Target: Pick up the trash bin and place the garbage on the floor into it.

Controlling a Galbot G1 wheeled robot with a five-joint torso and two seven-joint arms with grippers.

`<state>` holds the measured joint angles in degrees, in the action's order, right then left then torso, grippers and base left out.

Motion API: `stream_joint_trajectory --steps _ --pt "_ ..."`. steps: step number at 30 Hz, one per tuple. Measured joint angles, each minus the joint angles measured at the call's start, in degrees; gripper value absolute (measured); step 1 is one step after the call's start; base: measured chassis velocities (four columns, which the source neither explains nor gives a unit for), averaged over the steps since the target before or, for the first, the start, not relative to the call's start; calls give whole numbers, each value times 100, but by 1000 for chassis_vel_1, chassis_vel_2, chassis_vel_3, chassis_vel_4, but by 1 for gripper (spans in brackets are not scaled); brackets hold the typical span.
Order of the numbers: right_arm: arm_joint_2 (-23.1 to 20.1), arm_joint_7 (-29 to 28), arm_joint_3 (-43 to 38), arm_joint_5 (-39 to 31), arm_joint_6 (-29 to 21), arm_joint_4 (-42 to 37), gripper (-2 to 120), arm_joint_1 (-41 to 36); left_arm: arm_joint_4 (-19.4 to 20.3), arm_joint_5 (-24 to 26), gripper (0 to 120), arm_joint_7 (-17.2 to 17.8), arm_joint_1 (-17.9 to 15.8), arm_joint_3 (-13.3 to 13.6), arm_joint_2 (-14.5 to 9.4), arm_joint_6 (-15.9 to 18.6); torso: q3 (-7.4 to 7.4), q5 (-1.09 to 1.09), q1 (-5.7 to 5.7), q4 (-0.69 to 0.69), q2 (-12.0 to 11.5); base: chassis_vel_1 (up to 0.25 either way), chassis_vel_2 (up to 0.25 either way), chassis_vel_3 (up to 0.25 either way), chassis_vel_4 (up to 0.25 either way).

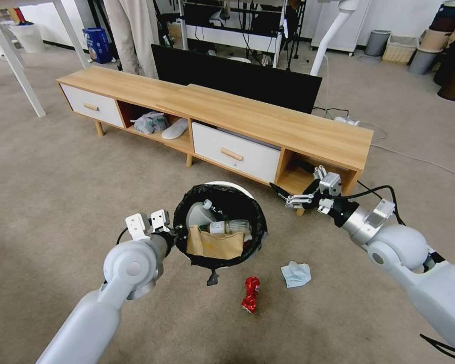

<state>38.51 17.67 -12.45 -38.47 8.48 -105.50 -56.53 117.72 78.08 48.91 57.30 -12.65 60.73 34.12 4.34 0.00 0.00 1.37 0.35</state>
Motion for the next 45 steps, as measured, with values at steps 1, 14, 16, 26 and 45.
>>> stream_joint_trajectory --steps 1,14,16,26,45 --pt "0 0 0 0 0 0 100 0 0 0 1 0 0 0 0 0 0 0 0 0 0 0 0 0 0" --pt "196 8 355 597 102 786 100 -471 41 -17 1 -7 35 -140 -11 2 0 0 0 0 0 0 0 0 0" --pt "218 32 376 642 122 881 100 -513 41 -22 1 -10 32 -140 -8 2 0 0 0 0 0 0 0 0 0" --pt "299 207 451 994 201 1661 100 -796 32 -45 1 -18 16 -128 30 4 0 1 0 0 0 0 0 0 0" --pt "938 623 723 1716 -37 3293 100 -486 161 -61 1 -20 90 -165 14 6 0 0 0 -1 0 0 0 0 0"
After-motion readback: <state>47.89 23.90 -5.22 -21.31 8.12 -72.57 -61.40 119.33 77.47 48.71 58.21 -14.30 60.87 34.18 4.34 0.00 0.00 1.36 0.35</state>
